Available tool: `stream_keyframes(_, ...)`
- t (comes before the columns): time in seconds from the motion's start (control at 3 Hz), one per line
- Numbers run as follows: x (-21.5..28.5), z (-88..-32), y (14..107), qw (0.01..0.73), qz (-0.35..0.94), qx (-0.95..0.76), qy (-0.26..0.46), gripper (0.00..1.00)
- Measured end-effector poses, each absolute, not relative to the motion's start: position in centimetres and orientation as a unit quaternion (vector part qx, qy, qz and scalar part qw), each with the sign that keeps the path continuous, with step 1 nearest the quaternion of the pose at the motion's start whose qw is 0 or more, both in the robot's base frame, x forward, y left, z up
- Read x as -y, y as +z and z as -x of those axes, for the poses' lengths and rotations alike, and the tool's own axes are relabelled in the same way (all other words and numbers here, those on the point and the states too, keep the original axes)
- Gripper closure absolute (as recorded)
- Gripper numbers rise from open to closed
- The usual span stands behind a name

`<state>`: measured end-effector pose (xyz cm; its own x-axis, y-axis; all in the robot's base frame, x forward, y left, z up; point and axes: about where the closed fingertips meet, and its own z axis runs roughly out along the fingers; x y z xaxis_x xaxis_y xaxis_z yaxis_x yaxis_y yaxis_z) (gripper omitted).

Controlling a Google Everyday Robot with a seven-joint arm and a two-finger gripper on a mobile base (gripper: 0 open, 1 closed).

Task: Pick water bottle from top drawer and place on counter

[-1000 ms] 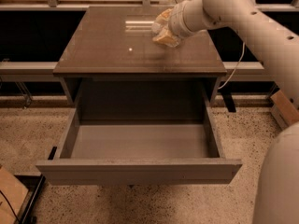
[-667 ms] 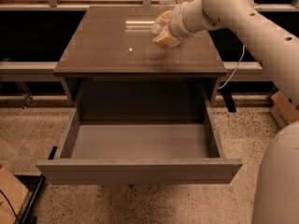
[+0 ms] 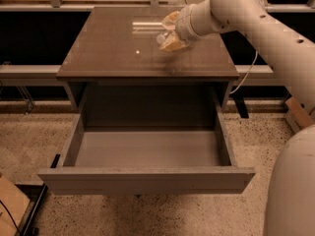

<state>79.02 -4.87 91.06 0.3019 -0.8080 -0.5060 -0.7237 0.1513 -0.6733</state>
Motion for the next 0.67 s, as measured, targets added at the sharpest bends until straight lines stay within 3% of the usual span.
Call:
stream_keyframes(0.33,4.68,-79.04,90.89,0.477,0.651,-0.589,-0.043,0.00)
stream_keyframes(0.67,4.68,-79.04,90.89,0.477,0.651,-0.589,-0.043,0.00)
